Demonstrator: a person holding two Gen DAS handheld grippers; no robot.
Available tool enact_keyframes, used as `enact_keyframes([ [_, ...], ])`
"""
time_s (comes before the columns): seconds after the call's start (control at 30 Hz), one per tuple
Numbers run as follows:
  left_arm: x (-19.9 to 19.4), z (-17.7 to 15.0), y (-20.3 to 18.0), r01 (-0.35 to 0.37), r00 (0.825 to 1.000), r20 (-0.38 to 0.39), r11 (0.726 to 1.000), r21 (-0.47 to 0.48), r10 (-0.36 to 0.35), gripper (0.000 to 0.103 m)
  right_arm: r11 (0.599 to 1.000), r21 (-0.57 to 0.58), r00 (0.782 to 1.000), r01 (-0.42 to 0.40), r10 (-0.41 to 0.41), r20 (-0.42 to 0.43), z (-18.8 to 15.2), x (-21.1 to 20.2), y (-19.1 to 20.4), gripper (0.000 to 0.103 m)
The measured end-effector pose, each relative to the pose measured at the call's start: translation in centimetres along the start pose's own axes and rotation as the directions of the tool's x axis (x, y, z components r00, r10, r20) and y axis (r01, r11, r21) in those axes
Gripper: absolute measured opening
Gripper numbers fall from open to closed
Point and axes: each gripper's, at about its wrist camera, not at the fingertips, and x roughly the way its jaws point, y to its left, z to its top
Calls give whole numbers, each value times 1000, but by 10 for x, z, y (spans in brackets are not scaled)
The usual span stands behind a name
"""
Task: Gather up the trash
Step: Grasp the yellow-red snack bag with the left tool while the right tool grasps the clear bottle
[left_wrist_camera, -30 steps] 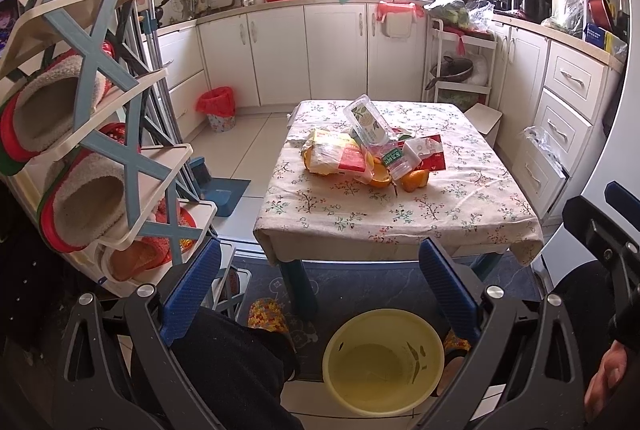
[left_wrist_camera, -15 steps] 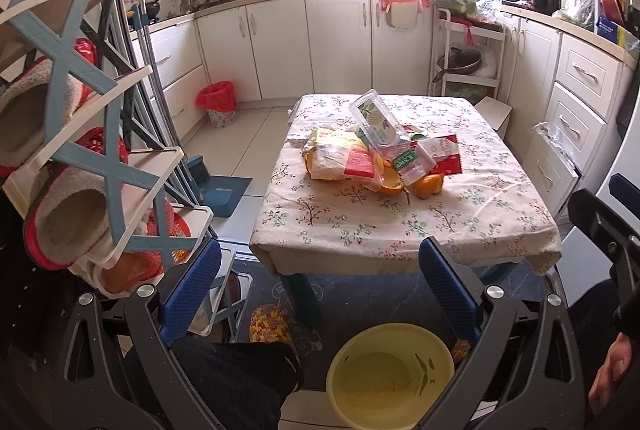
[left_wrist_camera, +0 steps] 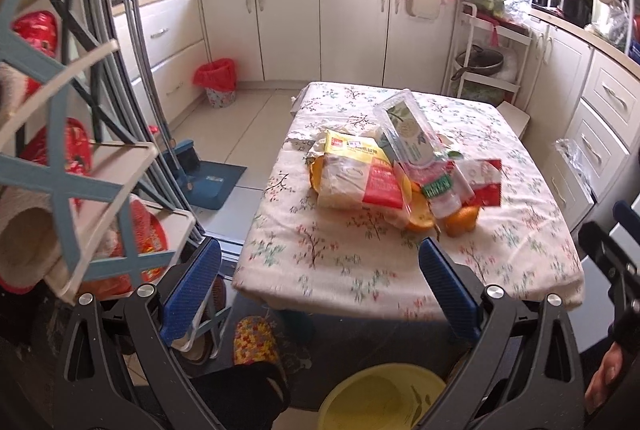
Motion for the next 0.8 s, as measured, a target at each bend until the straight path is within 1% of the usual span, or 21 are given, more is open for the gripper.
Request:
enact_keyframes([
  [0.13, 36, 14, 5, 32, 998, -57, 998, -51, -35, 95, 999, -36, 999, -18, 17, -35, 13, 27, -1, 96],
  [0.23, 72, 25, 7, 25, 994, -104, 997, -75, -33, 95, 997, -64, 997, -39, 35, -65, 22, 49, 0, 96],
  [0.37, 110, 35, 10, 25, 986, -163, 993, -114, -44, 95, 993, -71, 989, -96, 87, -122, 29, 76, 1, 96],
  [0.43, 122, 40, 11, 18, 985, -169, 993, -120, -38, 95, 987, -62, 979, -145, 134, -155, 29, 89, 1, 95],
  [0.47, 129, 45, 10, 9, 985, -168, 993, -116, -29, 95, 986, -60, 975, -158, 146, -169, 30, 96, 1, 90],
  [0.5, 134, 48, 9, 3, 986, -167, 994, -110, -21, 95, 982, -60, 967, -181, 166, -193, 29, 104, 2, 82],
  [0.57, 145, 55, 5, 2, 986, -167, 996, -92, -18, 88, 975, -56, 953, -214, 196, -231, 28, 117, 6, 72],
  [0.6, 151, 57, 4, 4, 985, -172, 997, -80, -18, 86, 972, -48, 945, -230, 211, -250, 26, 124, 7, 66],
  [0.63, 160, 60, 2, 1, 982, -187, 998, -66, -13, 83, 969, -40, 937, -243, 224, -267, 24, 129, 8, 63],
  [0.67, 166, 61, 1, 1, 980, -199, 998, -61, -14, 80, 968, -36, 931, -250, 230, -282, 24, 135, 8, 58],
  [0.7, 172, 62, 0, 1, 977, -211, 998, -59, -14, 79, 967, -36, 927, -253, 232, -294, 23, 141, 10, 57],
  [0.73, 179, 62, 0, 5, 973, -228, 998, -60, -18, 75, 966, -37, 923, -255, 232, -306, 22, 147, 11, 56],
  [0.77, 182, 62, 0, 14, 971, -237, 998, -64, -29, 67, 965, -36, 919, -259, 235, -315, 22, 151, 13, 54],
  [0.8, 186, 62, 1, 31, 968, -248, 997, -74, -49, 63, 964, -32, 914, -265, 240, -328, 23, 157, 14, 51],
])
